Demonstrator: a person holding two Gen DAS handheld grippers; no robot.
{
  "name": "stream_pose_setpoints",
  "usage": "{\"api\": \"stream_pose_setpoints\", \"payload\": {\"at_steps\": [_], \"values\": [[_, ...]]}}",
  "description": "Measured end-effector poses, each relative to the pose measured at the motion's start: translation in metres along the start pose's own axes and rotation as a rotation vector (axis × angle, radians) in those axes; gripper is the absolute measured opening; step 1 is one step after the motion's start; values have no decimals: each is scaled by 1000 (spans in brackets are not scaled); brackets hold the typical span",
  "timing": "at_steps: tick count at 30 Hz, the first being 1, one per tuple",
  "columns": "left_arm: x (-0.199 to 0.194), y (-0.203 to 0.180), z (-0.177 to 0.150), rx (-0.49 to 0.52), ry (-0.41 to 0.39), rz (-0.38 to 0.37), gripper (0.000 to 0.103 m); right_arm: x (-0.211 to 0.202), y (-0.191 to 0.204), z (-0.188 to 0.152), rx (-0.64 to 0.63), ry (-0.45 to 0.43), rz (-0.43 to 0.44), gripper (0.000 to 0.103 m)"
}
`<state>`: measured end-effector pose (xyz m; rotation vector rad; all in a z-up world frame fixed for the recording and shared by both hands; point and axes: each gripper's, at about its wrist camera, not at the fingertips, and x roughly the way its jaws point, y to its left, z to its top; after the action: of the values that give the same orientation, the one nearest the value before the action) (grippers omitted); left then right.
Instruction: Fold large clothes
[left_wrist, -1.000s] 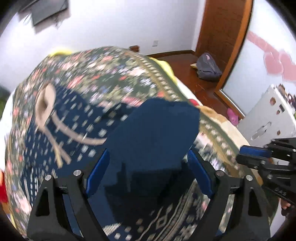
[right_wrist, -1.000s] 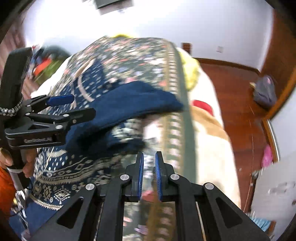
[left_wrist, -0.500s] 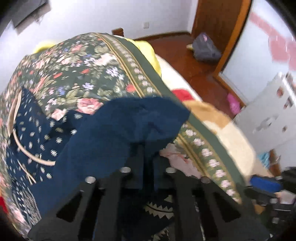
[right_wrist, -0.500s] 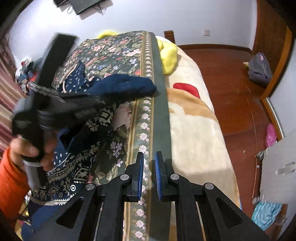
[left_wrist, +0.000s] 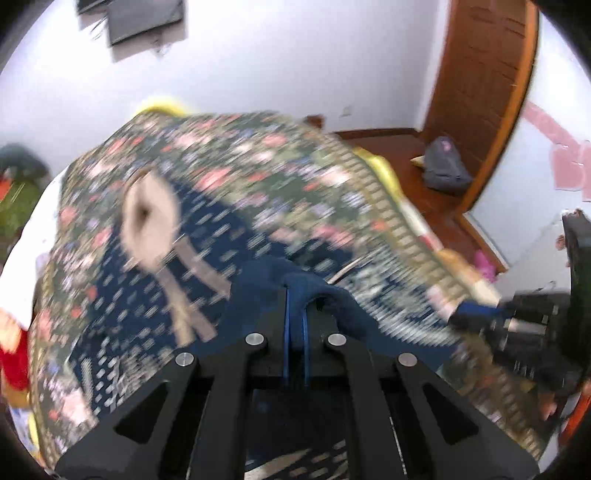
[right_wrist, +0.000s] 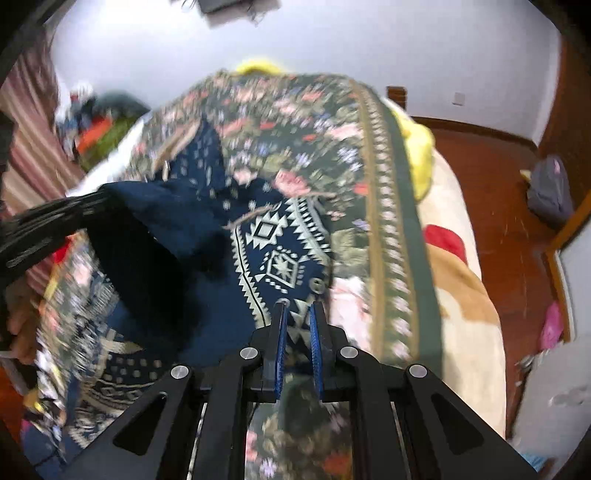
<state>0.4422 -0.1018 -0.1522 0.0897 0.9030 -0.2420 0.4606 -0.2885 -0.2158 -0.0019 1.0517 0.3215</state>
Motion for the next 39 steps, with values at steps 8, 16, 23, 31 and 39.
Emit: {"api": "stream_pose_setpoints", "payload": {"at_steps": [8, 16, 23, 31, 39], "values": [[22, 96, -100, -131, 144, 73, 5, 46, 26, -14, -194, 27, -251, 11], [17, 130, -165, -232, 146, 53, 31, 40, 17, -17, -161, 6, -409, 81], [-1, 128, -163, -194, 159, 21, 47, 25, 22, -11, -89, 9, -330, 81], [27, 87, -120, -121, 153, -4, 62, 11, 64, -10, -124, -20, -192, 81], [43, 83, -91, -58, 129, 229, 10, 7, 75, -15, -136, -20, -158, 81]]}}
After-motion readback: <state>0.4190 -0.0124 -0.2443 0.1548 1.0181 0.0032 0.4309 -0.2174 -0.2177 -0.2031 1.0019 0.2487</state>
